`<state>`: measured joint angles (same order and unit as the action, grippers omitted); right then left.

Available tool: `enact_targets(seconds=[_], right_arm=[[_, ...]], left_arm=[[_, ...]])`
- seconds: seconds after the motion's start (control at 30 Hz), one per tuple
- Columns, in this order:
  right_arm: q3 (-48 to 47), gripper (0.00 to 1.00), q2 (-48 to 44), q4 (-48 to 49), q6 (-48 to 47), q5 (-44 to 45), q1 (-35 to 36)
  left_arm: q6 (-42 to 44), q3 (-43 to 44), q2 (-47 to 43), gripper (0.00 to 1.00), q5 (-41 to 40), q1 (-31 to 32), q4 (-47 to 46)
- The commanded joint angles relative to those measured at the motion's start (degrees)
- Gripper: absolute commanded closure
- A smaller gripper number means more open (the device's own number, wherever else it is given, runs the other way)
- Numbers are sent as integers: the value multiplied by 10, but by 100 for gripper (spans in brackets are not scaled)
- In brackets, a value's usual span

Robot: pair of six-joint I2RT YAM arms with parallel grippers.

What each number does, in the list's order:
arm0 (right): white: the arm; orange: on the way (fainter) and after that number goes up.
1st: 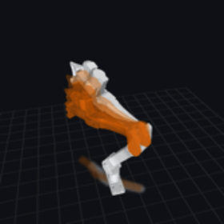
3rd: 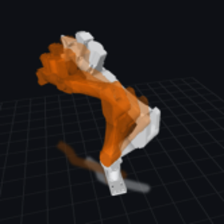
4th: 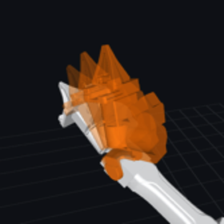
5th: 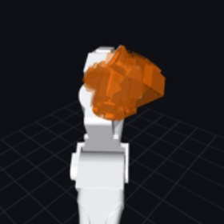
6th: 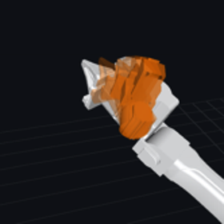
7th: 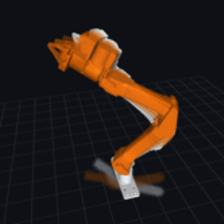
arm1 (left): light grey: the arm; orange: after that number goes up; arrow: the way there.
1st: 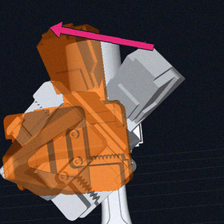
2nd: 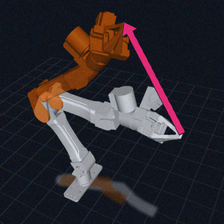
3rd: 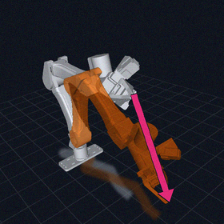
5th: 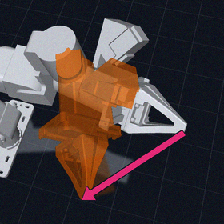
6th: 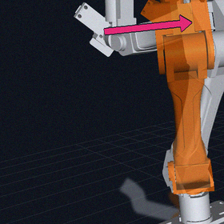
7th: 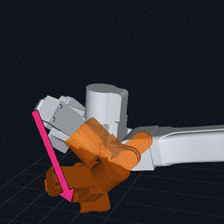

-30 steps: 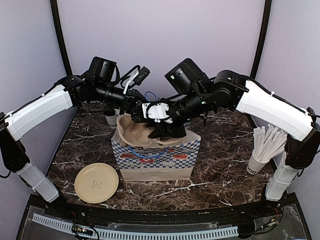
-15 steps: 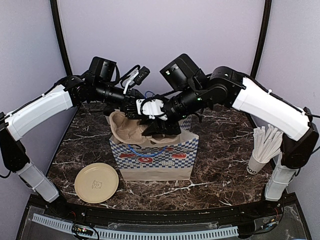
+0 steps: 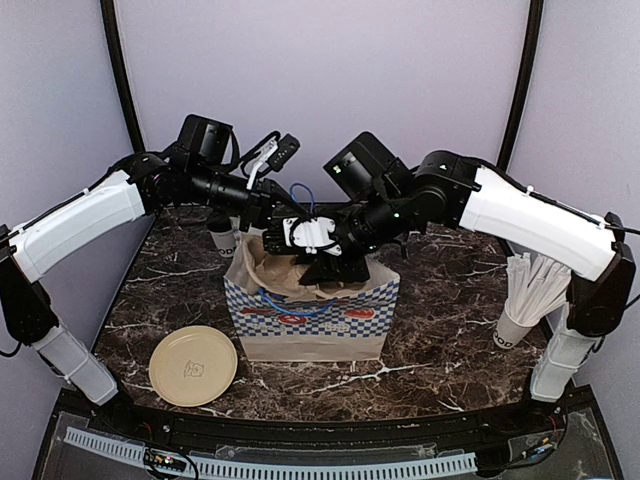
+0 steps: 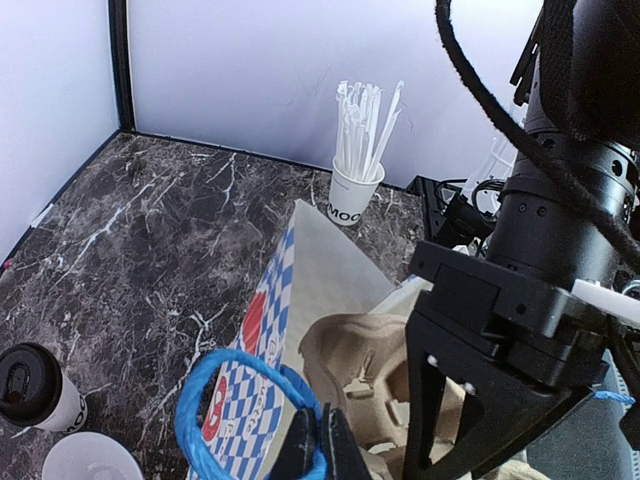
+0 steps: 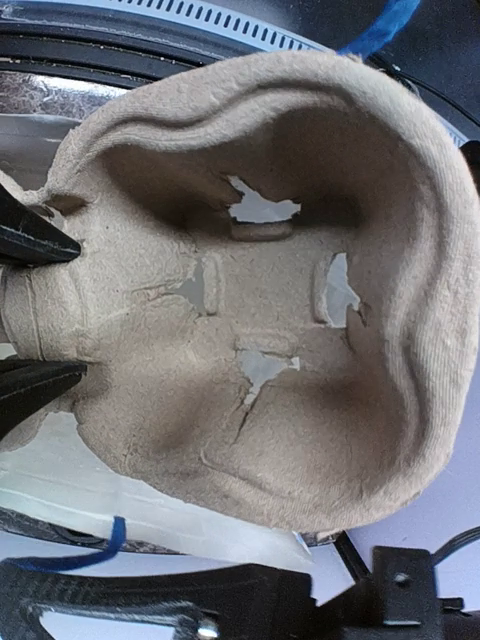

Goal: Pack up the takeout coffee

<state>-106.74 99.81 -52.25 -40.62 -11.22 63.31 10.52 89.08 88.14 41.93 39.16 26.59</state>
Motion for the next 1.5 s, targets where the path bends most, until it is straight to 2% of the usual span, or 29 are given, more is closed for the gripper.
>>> enact_targets(seconds=[0.0,0.33,0.63,0.7,0.73,0.77,0.8,0.87,1.0,1.17,1.33,1.47], right_arm=[[26,70,-36,28,17,18,-3],[40,70,-27,35,68,104,-3],[28,69,-51,32,105,139,-2],[49,69,-58,37,100,149,-2],[60,69,-59,39,96,151,-2],[68,69,-56,38,94,152,-2],[71,69,-52,34,93,150,-1],[68,69,-34,17,93,140,0],[53,69,-7,-21,93,134,4],[58,68,8,-40,101,140,4],[64,69,11,-61,102,137,5],[85,67,-17,-94,67,97,4]], left_arm=[[9,-13,-27,100,-4,2,-8],[6,-21,-41,99,-43,2,-17],[-1,-34,-51,99,-73,2,-30],[-1,-30,-53,87,-79,2,-31],[-1,-29,-56,76,-87,2,-31],[0,-29,-59,71,-92,2,-32],[1,-29,-65,63,-109,2,-33],[3,-29,-77,53,-151,1,-37],[7,-59,-126,41,-241,-1,-84],[1,-128,-193,34,-348,-13,-174],[-12,-167,-205,32,-363,-34,-198],[-18,-184,-202,33,-355,-40,-210]])
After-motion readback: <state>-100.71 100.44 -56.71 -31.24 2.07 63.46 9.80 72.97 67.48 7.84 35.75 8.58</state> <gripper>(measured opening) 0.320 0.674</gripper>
